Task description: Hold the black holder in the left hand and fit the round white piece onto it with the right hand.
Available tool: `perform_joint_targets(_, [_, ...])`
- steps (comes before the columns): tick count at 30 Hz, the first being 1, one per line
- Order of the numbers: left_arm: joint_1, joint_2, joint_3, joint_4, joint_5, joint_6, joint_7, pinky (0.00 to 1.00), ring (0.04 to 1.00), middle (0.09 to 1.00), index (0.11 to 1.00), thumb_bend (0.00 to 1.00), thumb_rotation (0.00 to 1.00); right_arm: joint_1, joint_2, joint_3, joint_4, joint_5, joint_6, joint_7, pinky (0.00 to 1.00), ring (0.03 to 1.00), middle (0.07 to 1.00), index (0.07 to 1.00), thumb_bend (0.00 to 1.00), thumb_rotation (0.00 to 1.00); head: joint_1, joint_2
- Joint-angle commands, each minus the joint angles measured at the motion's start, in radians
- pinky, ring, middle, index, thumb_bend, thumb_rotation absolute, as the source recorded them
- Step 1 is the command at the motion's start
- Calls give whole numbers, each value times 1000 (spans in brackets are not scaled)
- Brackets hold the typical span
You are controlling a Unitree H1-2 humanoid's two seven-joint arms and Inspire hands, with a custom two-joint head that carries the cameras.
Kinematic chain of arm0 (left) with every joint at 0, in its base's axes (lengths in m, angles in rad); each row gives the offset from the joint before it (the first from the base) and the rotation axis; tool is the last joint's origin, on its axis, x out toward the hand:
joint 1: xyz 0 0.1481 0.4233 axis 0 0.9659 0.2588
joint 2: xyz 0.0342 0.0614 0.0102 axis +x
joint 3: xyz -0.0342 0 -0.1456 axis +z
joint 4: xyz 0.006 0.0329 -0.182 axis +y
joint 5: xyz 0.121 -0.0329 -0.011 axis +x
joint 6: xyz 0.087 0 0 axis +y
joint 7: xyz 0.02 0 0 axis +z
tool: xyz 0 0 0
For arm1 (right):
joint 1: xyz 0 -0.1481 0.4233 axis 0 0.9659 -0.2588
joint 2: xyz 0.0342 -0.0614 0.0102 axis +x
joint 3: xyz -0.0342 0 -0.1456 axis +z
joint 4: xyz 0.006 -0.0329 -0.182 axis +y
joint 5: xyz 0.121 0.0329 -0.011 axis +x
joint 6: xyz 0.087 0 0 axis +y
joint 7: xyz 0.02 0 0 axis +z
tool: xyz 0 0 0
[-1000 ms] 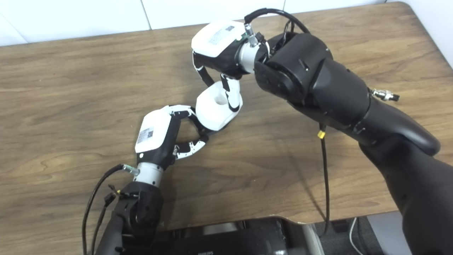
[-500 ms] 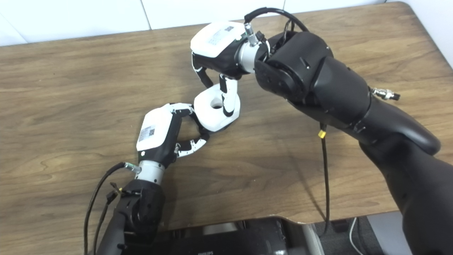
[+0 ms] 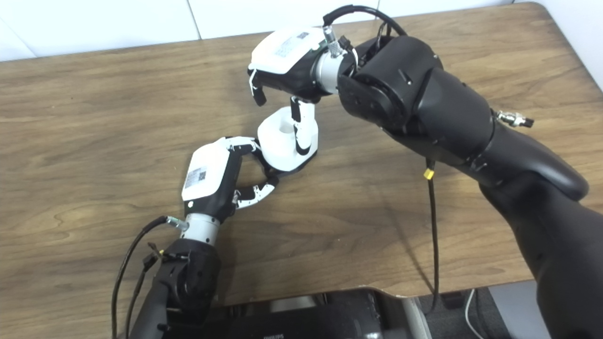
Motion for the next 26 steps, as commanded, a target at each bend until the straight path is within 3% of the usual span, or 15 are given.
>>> perform_joint_targets(1, [-24, -11, -4, -13, 16, -11, 17, 882, 808, 746, 482, 520, 55, -62, -24, -5, -2, 3, 28, 104, 739, 1000, 975, 805, 1000, 304, -1, 1])
perform_joint_targets(10, [-24, -10, -3, -8, 12, -17, 25, 875, 803, 741, 482, 520, 55, -81, -49, 12, 9, 35, 28, 104, 758, 1000, 1000, 871, 1000, 372, -3, -2])
perform_joint_targets(18, [-25, -7, 1, -3, 4, -18, 29, 885, 803, 739, 482, 520, 55, -145, -75, 17, 25, 111, 28, 104, 832, 1000, 1000, 945, 1000, 425, 0, -7])
perform_joint_targets(21, [-24, -5, 4, -5, 1, -18, 31, 882, 802, 735, 482, 520, 55, -180, -81, 31, 34, 124, 28, 104, 784, 1000, 1000, 949, 1000, 477, 3, -8])
perform_joint_targets(26, [-21, -1, 8, -11, 8, -10, 26, 885, 798, 732, 483, 520, 57, -201, -76, 25, 40, 127, 28, 104, 738, 1000, 1000, 934, 1000, 484, 3, -8])
